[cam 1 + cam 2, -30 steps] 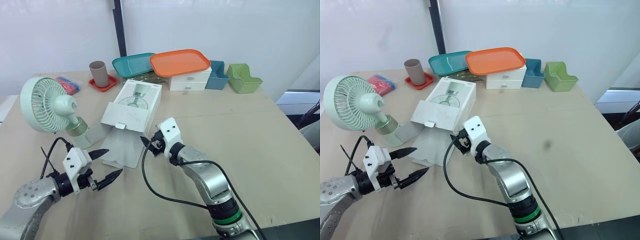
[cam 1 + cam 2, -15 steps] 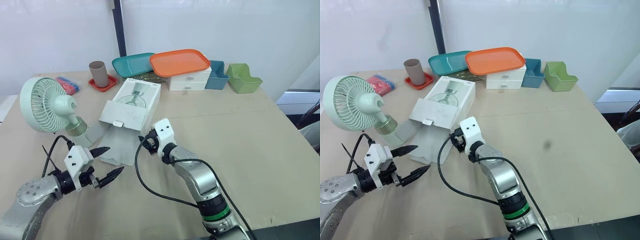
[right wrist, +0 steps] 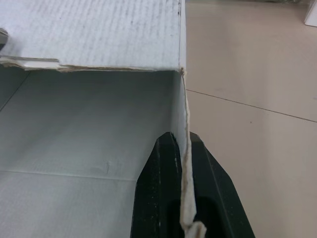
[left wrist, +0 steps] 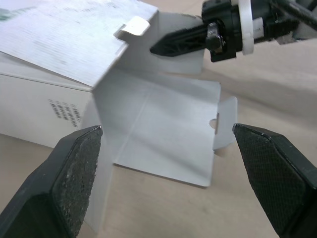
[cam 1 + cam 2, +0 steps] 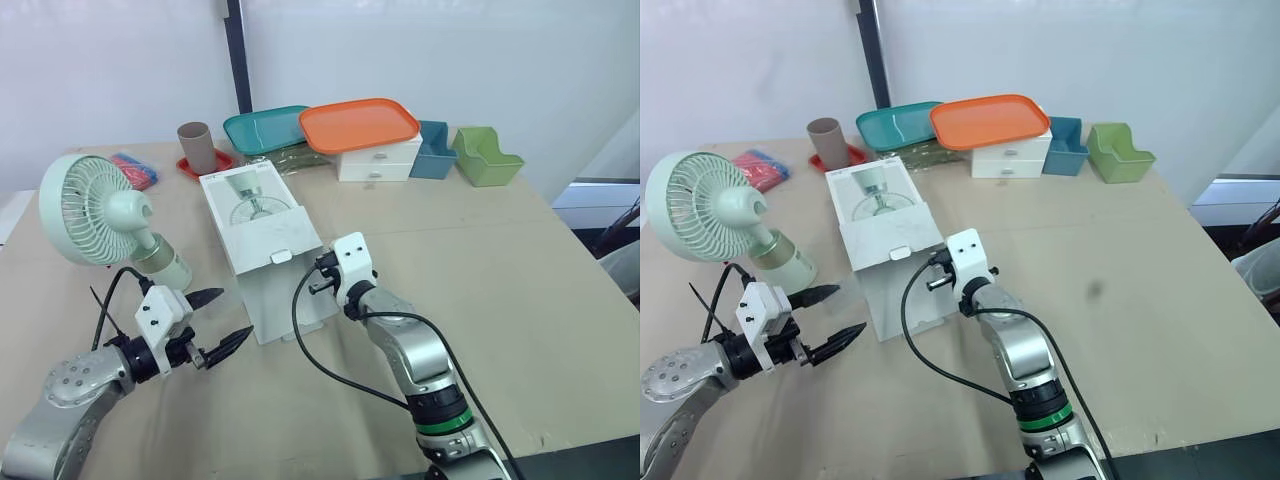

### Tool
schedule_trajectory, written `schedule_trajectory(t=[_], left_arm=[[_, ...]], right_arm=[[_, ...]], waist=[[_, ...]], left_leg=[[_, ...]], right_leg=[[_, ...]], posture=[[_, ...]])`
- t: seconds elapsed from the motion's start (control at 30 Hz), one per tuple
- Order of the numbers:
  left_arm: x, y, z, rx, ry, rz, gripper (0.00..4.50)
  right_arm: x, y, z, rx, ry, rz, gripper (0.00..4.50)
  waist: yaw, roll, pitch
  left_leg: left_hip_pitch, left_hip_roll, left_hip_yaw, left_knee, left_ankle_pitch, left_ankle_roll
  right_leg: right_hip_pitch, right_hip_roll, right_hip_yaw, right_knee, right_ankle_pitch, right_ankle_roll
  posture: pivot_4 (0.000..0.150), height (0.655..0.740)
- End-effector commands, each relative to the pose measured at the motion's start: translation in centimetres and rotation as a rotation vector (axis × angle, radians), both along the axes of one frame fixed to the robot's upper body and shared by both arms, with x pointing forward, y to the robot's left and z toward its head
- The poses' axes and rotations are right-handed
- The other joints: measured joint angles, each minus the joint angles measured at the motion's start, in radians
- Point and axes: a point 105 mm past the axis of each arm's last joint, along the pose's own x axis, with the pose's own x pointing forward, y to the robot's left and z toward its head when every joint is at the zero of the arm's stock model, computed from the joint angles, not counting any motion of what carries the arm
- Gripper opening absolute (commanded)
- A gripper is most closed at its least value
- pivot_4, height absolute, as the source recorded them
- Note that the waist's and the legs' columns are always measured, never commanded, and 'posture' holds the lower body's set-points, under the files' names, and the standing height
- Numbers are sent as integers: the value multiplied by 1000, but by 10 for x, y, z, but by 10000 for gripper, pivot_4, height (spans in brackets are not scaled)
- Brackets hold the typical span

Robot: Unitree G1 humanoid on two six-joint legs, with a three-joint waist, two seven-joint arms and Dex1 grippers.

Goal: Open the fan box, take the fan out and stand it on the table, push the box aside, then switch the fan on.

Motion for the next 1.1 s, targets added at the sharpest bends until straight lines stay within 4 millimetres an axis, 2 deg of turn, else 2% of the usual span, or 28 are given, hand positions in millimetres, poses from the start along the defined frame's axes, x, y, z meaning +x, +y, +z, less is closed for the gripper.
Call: schedule_trajectory(t=[0.03,0.2,0.33,0.4,0.47,0.5,0.57,1.1], left_arm=[[2,-1,5,5,-26,-5,45000],[3,-1,4,6,-28,-7,45000],[6,-4,4,5,-36,-13,45000],[8,-5,4,5,-40,-15,45000],[9,-6,4,3,-44,-18,45000],[9,-7,4,3,-45,-19,45000],[10,-8,5,4,-48,-21,45000],[14,-13,4,0,-53,-35,45000]], right_arm=[[1,-23,16,23,-76,-2,307],[-4,-64,23,41,-117,-30,307],[-13,-100,18,-83,-154,-66,307],[-16,-108,17,-88,-159,-74,307],[-17,-116,16,-83,-164,-96,307],[-17,-118,16,-84,-163,-100,307],[-18,-118,16,-94,-172,-87,307],[-18,-134,19,-106,-214,-115,307]], waist=[[1,0,0],[1,0,0],[-7,3,1],[-21,4,1],[-25,6,0],[-17,7,1],[1,7,1],[15,7,0]], left_leg=[[0,0,0,0,0,0],[0,-1,0,0,0,1],[-3,-5,-8,-1,0,1],[-7,-30,-40,-4,9,3],[-7,-49,-68,-8,19,-1],[-7,-53,-74,-12,25,-4],[-8,-50,-68,-15,29,-11],[-10,-43,-50,-16,27,-8]], right_leg=[[0,0,0,0,0,0],[0,0,0,0,0,0],[5,-4,-6,0,-1,2],[12,-32,-38,9,-15,5],[18,-49,-57,14,-24,10],[19,-55,-63,14,-26,11],[15,-53,-58,13,-24,9],[5,-45,-40,12,-19,8]], posture=[[1500,7400],[1500,7400],[1500,7400],[1500,7400],[1500,7400],[1500,7400],[1500,7400],[1500,7400]])
